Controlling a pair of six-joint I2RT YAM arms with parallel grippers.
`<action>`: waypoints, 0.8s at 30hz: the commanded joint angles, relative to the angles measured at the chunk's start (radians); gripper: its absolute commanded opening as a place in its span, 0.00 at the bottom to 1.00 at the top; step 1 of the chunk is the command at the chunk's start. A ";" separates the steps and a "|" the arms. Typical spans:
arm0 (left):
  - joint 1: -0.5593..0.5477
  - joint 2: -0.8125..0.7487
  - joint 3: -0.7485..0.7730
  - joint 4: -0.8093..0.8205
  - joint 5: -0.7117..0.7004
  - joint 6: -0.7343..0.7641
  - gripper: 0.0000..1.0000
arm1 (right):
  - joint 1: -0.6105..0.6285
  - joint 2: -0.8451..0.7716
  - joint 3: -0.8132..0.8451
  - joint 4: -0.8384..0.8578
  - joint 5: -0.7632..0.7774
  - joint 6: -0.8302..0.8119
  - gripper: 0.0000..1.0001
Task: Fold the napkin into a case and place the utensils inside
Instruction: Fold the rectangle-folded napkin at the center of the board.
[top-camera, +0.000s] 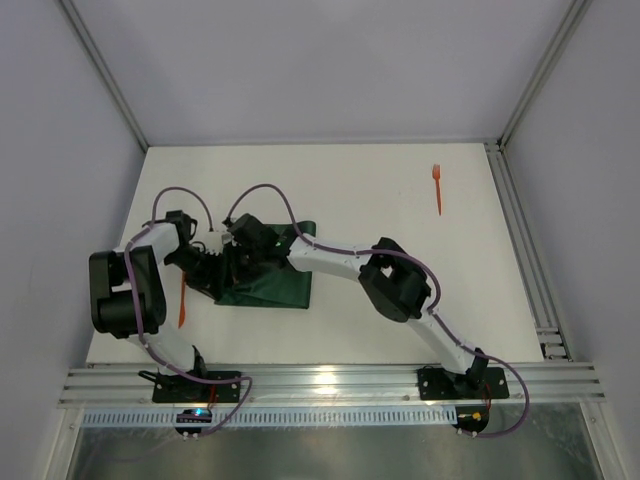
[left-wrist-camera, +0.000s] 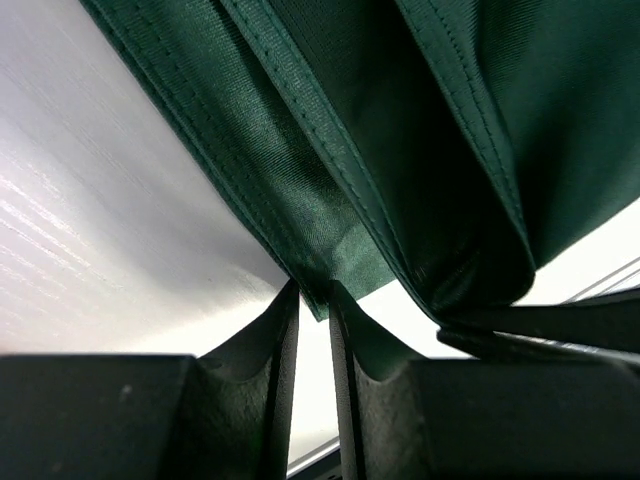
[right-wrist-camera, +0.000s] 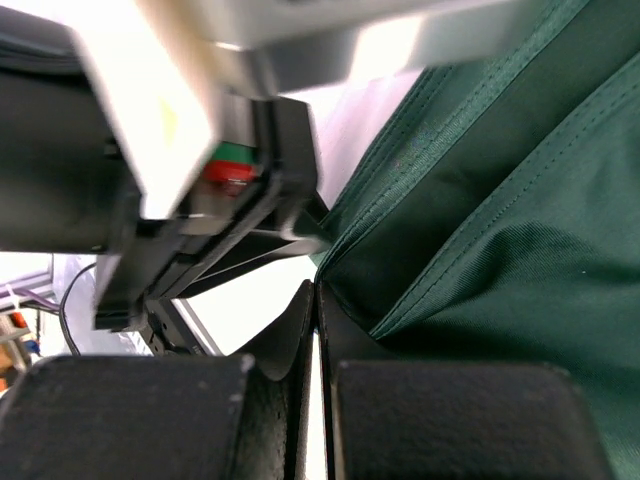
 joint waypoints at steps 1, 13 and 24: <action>0.022 0.005 -0.003 0.009 0.017 0.033 0.21 | 0.008 0.016 0.032 0.066 -0.024 0.049 0.04; 0.068 -0.038 0.031 -0.037 0.014 0.057 0.38 | 0.006 0.036 0.077 0.080 -0.050 0.044 0.40; 0.096 -0.245 0.080 -0.155 0.176 0.128 0.50 | -0.135 -0.399 -0.170 -0.090 0.021 -0.211 0.58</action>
